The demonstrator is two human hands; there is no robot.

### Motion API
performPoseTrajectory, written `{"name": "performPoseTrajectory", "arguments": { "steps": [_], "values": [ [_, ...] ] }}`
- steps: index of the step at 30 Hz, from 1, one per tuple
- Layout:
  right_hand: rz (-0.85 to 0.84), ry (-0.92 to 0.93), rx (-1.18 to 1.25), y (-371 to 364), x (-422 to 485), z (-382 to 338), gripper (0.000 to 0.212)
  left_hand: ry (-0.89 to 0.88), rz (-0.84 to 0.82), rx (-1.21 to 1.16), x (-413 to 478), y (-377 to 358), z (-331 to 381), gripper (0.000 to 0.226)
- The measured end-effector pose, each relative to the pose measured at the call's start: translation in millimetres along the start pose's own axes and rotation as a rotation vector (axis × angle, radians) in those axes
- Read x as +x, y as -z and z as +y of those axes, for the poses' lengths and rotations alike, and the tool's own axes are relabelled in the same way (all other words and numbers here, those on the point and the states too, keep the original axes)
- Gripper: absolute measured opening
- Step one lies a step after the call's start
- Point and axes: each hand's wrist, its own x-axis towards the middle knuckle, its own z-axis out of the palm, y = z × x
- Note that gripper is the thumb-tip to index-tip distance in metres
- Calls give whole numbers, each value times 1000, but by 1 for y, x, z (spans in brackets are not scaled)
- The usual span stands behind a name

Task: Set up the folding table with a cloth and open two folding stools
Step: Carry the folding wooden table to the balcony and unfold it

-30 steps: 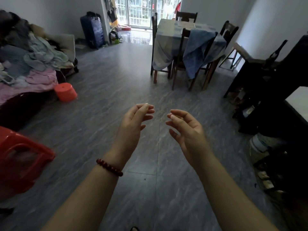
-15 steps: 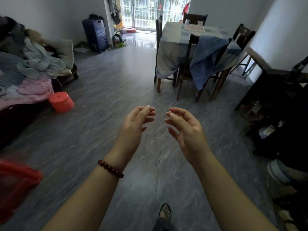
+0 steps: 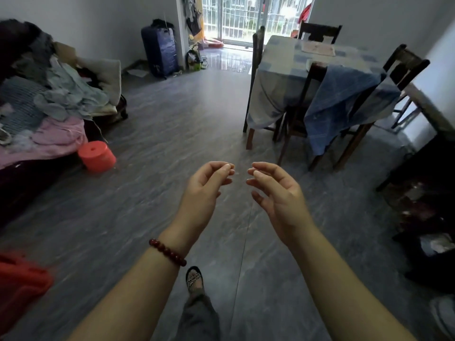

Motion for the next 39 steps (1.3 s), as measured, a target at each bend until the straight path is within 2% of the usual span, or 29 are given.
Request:
{"name": "performPoseTrajectory", "arguments": {
  "steps": [8, 15, 22, 32, 39],
  "values": [
    [-6, -2, 4, -51, 160, -2, 16, -30, 6, -48, 160, 39, 8, 11],
    [-115, -39, 26, -140, 282, 2, 17, -34, 133, -49, 273, 115, 27, 11],
    [-198, -100, -20, -190, 370, 16, 16, -2, 254, -53, 349, 164, 22, 14],
    [-261, -96, -20, -216, 550, 22, 15, -1, 296, -58, 523, 181, 17, 12],
    [-267, -38, -8, -221, 708, -17, 14, -60, 269, -27, 686, 170, 44, 9]
  ]
}}
